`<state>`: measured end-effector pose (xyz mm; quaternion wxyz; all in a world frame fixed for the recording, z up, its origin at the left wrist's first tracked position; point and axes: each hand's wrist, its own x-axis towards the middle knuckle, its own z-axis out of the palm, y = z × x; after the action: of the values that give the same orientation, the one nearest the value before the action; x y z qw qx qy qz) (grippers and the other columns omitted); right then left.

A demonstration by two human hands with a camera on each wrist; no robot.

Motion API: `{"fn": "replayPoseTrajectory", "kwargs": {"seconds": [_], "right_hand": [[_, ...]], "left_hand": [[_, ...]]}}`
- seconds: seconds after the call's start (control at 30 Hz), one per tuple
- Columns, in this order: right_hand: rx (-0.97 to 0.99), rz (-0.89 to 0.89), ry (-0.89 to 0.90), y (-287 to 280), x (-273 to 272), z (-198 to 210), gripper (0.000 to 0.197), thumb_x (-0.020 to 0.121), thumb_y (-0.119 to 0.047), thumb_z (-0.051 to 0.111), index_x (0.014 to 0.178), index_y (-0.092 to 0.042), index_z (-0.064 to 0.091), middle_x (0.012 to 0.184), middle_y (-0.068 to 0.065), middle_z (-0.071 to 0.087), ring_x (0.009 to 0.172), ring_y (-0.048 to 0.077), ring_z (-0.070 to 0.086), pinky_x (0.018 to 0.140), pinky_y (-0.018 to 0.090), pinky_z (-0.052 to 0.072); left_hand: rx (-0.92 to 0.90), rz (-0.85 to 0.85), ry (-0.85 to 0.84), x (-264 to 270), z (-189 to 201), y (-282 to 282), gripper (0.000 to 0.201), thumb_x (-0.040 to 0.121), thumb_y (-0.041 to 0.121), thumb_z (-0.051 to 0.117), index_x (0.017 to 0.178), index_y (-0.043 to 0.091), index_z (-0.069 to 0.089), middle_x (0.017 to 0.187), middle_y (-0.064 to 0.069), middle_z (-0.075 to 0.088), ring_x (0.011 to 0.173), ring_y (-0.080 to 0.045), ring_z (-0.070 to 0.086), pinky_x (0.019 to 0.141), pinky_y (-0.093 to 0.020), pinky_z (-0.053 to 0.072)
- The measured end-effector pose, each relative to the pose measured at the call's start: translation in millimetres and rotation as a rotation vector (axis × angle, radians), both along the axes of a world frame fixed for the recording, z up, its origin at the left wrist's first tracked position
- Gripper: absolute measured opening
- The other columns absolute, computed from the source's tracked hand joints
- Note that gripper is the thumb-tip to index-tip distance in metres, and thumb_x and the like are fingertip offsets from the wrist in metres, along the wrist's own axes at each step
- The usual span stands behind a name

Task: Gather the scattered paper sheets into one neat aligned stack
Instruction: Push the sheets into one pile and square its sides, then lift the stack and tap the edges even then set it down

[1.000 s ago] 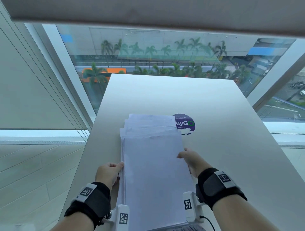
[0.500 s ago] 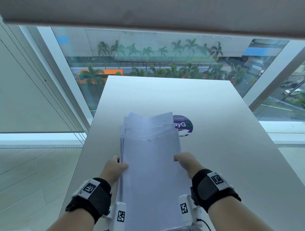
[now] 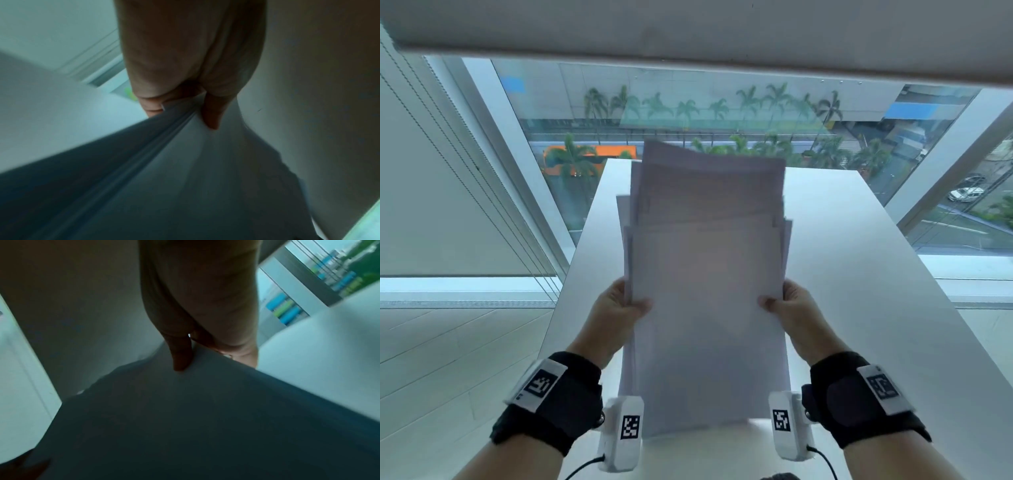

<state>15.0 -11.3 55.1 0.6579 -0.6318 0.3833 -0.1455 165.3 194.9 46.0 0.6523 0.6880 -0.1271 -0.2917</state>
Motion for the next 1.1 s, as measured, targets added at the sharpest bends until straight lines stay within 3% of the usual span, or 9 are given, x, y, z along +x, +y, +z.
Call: {"fn": "replayPoseTrajectory", "kwargs": {"seconds": [0.1, 0.23, 0.3, 0.4, 0.57, 0.7, 0.97, 1.03, 1.1], "right_hand": [[-0.164, -0.107, -0.170, 3, 2, 30, 0.031, 0.083, 0.013, 0.052, 0.081, -0.017, 0.062, 0.084, 0.008, 0.066, 0.076, 0.023, 0.060, 0.078, 0.036, 0.049], [-0.273, -0.183, -0.331, 9, -2, 53, 0.032, 0.084, 0.010, 0.052, 0.079, -0.020, 0.060, 0.082, -0.005, 0.066, 0.074, 0.006, 0.061, 0.072, 0.015, 0.049], [-0.290, -0.189, -0.343, 10, -5, 51, 0.033, 0.084, 0.011, 0.052, 0.079, -0.021, 0.060, 0.082, -0.006, 0.066, 0.074, 0.004, 0.061, 0.073, 0.016, 0.048], [-0.260, -0.167, -0.306, 10, -14, 36, 0.030, 0.085, 0.009, 0.053, 0.080, -0.020, 0.061, 0.082, -0.001, 0.067, 0.074, 0.010, 0.062, 0.074, 0.024, 0.049], [-0.209, -0.127, -0.318, 9, -24, 24, 0.023, 0.085, 0.009, 0.053, 0.089, -0.012, 0.062, 0.079, -0.005, 0.071, 0.072, 0.003, 0.065, 0.065, 0.013, 0.051], [-0.203, -0.125, -0.321, 8, -23, 23, 0.025, 0.086, 0.009, 0.052, 0.092, -0.013, 0.062, 0.086, 0.001, 0.070, 0.076, 0.006, 0.065, 0.070, 0.017, 0.052], [-0.303, -0.176, -0.388, 2, -23, 36, 0.029, 0.084, 0.013, 0.052, 0.083, -0.015, 0.061, 0.070, -0.019, 0.071, 0.065, -0.005, 0.062, 0.063, 0.007, 0.048], [-0.341, -0.149, -0.363, -3, -26, 38, 0.029, 0.084, 0.011, 0.054, 0.084, -0.017, 0.062, 0.072, -0.016, 0.072, 0.069, -0.002, 0.062, 0.067, 0.010, 0.048], [-0.345, -0.119, -0.337, -6, -29, 36, 0.025, 0.084, 0.007, 0.057, 0.091, -0.016, 0.064, 0.082, -0.005, 0.072, 0.079, 0.010, 0.064, 0.075, 0.022, 0.050]], "left_hand": [[-0.090, 0.077, -0.171, 1, 34, -9, 0.031, 0.084, -0.009, 0.056, 0.077, 0.020, 0.059, 0.063, 0.018, 0.070, 0.062, 0.000, 0.062, 0.067, -0.018, 0.052], [-0.153, 0.124, -0.364, -3, 57, -16, 0.028, 0.083, 0.000, 0.060, 0.080, 0.027, 0.061, 0.070, 0.025, 0.071, 0.068, 0.006, 0.062, 0.072, -0.013, 0.051], [-0.154, 0.136, -0.388, -6, 55, -16, 0.033, 0.085, -0.004, 0.058, 0.082, 0.029, 0.060, 0.068, 0.023, 0.070, 0.066, 0.013, 0.060, 0.067, -0.006, 0.048], [-0.115, 0.126, -0.374, -11, 41, -13, 0.026, 0.082, 0.003, 0.065, 0.082, 0.029, 0.062, 0.069, 0.024, 0.071, 0.067, 0.011, 0.063, 0.068, -0.009, 0.050], [-0.083, 0.088, -0.328, -18, 26, -10, 0.025, 0.083, 0.001, 0.063, 0.085, 0.026, 0.065, 0.070, 0.025, 0.072, 0.069, 0.008, 0.066, 0.066, -0.009, 0.051], [-0.089, 0.095, -0.343, -15, 27, -10, 0.025, 0.083, 0.002, 0.065, 0.083, 0.028, 0.065, 0.070, 0.025, 0.072, 0.069, 0.008, 0.065, 0.067, -0.012, 0.051], [-0.211, 0.117, -0.380, -21, 48, -12, 0.012, 0.068, 0.019, 0.063, 0.078, 0.024, 0.067, 0.067, 0.023, 0.072, 0.064, 0.008, 0.064, 0.063, -0.008, 0.050], [-0.227, 0.094, -0.369, -19, 52, -11, 0.014, 0.067, 0.019, 0.064, 0.080, 0.024, 0.068, 0.069, 0.021, 0.073, 0.067, 0.006, 0.066, 0.065, -0.009, 0.051], [-0.213, 0.095, -0.360, -17, 50, -11, 0.016, 0.066, 0.020, 0.067, 0.081, 0.024, 0.069, 0.072, 0.020, 0.074, 0.071, 0.003, 0.068, 0.069, -0.011, 0.053]]}}
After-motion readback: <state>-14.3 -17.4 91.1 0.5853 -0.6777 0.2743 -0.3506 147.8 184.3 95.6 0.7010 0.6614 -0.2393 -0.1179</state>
